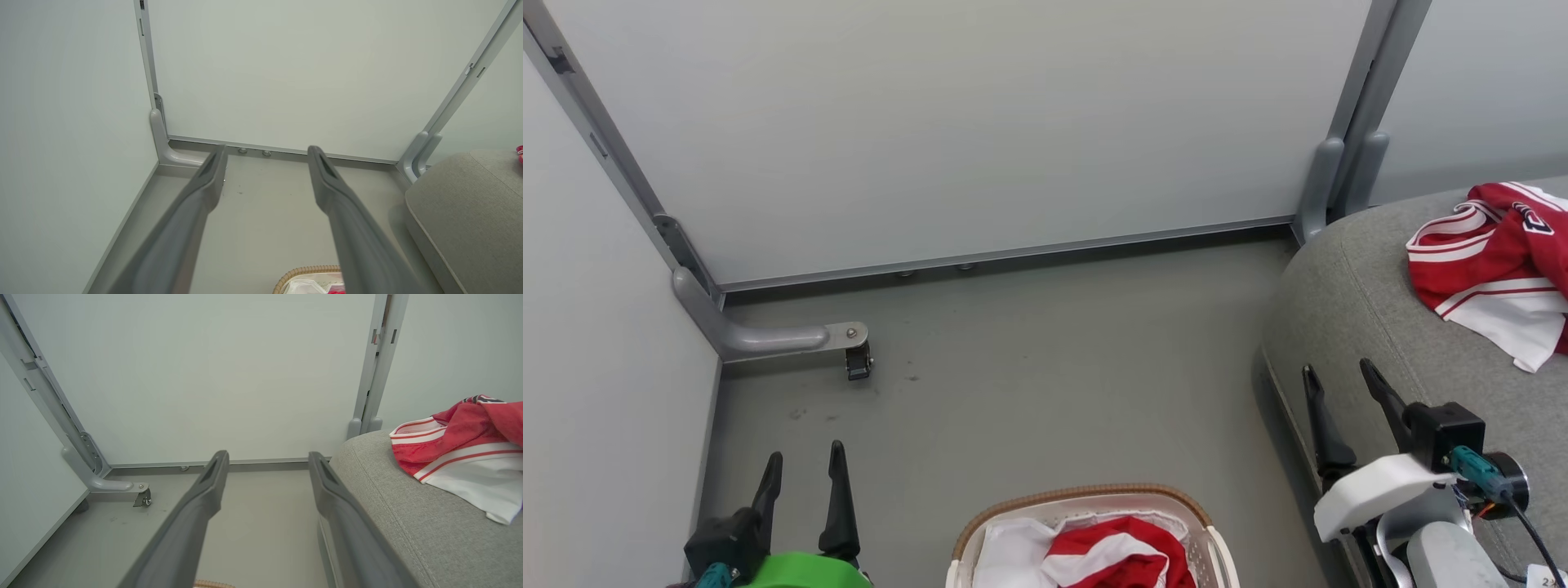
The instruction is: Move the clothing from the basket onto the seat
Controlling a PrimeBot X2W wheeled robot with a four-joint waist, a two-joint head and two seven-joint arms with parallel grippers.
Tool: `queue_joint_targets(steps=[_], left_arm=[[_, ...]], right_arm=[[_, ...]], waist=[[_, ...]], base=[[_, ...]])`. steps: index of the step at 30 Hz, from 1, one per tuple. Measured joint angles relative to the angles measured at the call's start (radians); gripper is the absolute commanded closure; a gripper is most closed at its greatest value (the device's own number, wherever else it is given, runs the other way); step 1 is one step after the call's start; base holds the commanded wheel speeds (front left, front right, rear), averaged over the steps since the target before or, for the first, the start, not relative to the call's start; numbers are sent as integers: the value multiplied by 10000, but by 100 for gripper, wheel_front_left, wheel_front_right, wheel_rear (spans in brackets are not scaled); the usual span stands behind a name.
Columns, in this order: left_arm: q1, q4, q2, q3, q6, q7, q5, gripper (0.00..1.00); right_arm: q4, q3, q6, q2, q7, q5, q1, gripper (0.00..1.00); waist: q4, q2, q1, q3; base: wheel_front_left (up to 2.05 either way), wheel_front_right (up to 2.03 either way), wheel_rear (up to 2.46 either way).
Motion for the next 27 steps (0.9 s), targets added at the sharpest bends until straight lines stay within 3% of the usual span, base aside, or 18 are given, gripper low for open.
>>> queue_joint_targets(steps=[10, 27], left_arm=[[311, -104, -13, -265, 125, 0, -320, 0], [294, -40, -15, -451, 134, 0, -362, 0]], right_arm=[[-178, 31, 0, 0, 0, 217, 753, 0], [-48, 313, 0, 0, 0, 184, 750, 0]], waist=[[-65, 0, 0, -108], [-73, 0, 0, -65]], base=[[0, 0, 0], [0, 0, 0]])
